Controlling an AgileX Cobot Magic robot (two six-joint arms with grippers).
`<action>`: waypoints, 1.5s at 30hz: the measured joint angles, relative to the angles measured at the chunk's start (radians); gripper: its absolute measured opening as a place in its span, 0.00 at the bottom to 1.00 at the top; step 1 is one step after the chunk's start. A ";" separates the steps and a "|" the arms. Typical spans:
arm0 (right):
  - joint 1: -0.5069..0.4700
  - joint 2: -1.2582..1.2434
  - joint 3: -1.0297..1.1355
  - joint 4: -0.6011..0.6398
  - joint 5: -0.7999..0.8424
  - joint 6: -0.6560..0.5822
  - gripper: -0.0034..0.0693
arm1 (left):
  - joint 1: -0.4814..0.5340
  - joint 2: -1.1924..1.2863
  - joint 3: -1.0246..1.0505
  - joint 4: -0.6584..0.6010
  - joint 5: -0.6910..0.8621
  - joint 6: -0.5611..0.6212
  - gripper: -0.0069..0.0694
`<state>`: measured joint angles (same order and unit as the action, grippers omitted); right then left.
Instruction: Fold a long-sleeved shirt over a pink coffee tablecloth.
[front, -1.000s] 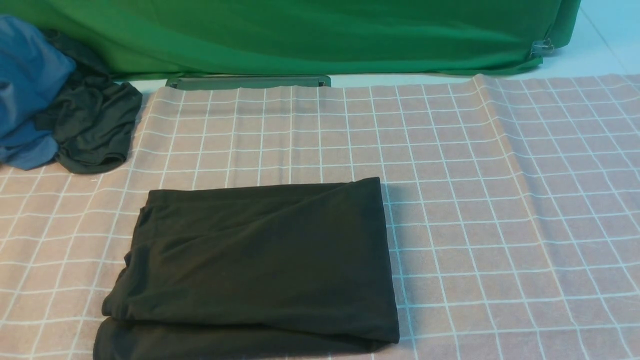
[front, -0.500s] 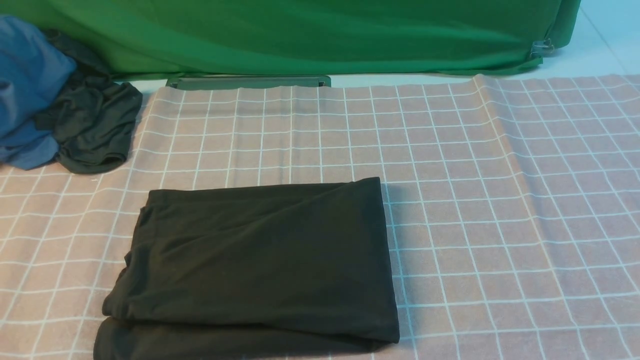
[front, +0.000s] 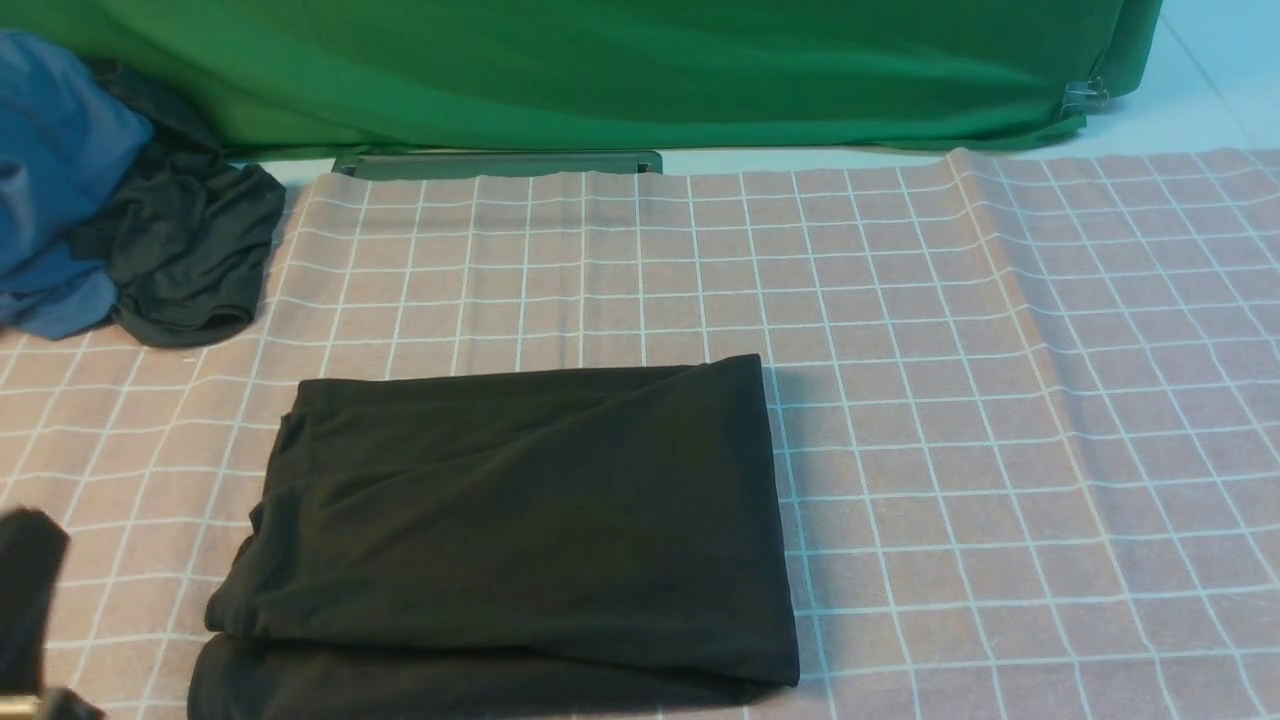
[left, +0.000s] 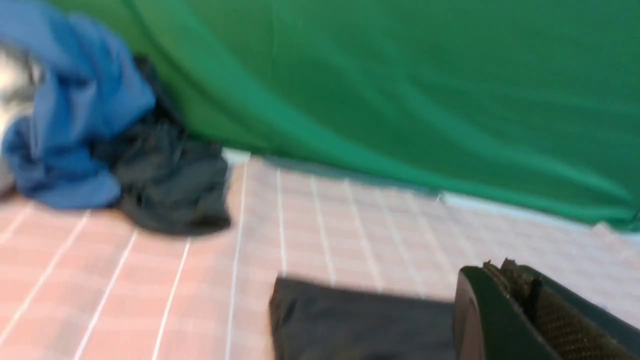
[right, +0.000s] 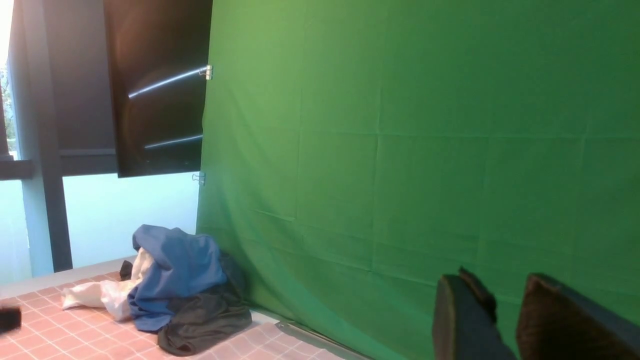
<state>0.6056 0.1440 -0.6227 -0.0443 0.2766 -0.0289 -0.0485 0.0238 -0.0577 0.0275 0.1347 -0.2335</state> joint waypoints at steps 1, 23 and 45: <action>0.000 0.000 0.000 0.000 0.000 0.000 0.34 | 0.000 -0.012 0.029 0.000 -0.006 0.000 0.11; 0.000 0.000 0.000 0.000 0.000 -0.001 0.37 | 0.068 -0.025 0.065 -0.009 0.109 -0.008 0.11; -0.004 -0.001 0.006 0.000 0.003 0.000 0.37 | 0.068 -0.025 0.065 -0.009 0.109 -0.008 0.11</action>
<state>0.6019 0.1430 -0.6167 -0.0443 0.2797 -0.0289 0.0198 -0.0017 0.0071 0.0189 0.2436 -0.2414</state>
